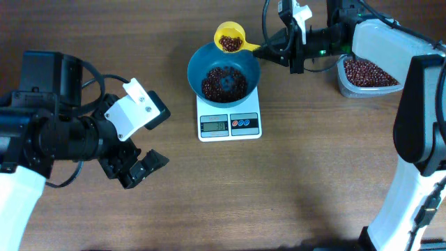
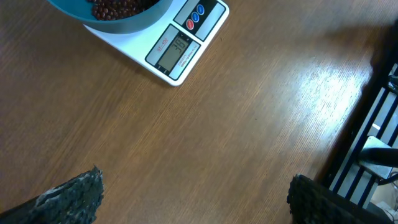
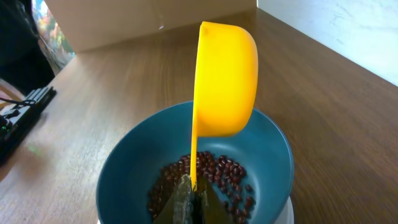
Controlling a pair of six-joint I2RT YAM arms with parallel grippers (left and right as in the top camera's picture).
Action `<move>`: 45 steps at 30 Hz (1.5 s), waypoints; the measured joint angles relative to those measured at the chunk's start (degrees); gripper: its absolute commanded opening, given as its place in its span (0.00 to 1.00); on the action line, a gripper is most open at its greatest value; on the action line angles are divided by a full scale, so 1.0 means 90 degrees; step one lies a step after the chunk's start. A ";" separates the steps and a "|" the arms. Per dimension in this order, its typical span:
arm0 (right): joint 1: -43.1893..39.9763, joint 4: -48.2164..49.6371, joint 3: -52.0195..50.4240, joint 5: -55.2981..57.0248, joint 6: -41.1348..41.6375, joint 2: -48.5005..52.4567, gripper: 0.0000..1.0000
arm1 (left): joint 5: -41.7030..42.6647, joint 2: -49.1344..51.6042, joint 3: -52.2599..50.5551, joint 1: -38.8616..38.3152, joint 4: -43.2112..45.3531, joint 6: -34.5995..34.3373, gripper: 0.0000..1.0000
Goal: Scoop item into bowl and weigh 50g on scale
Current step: 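Tilt the scoop with the right gripper to pour beans into the bowl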
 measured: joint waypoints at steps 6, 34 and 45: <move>0.0000 -0.0027 0.0000 0.0063 0.0333 0.0000 0.04 | 0.0000 0.0000 0.0000 0.0000 0.0000 0.0000 0.99; -0.0034 -0.0046 0.0000 0.0066 0.0993 -0.0002 0.04 | 0.0000 0.0000 0.0000 0.0000 0.0000 0.0000 0.99; -0.0036 -0.0049 0.0000 0.1256 0.1005 -0.0041 0.04 | 0.0000 0.0000 0.0000 0.0000 0.0000 0.0000 0.99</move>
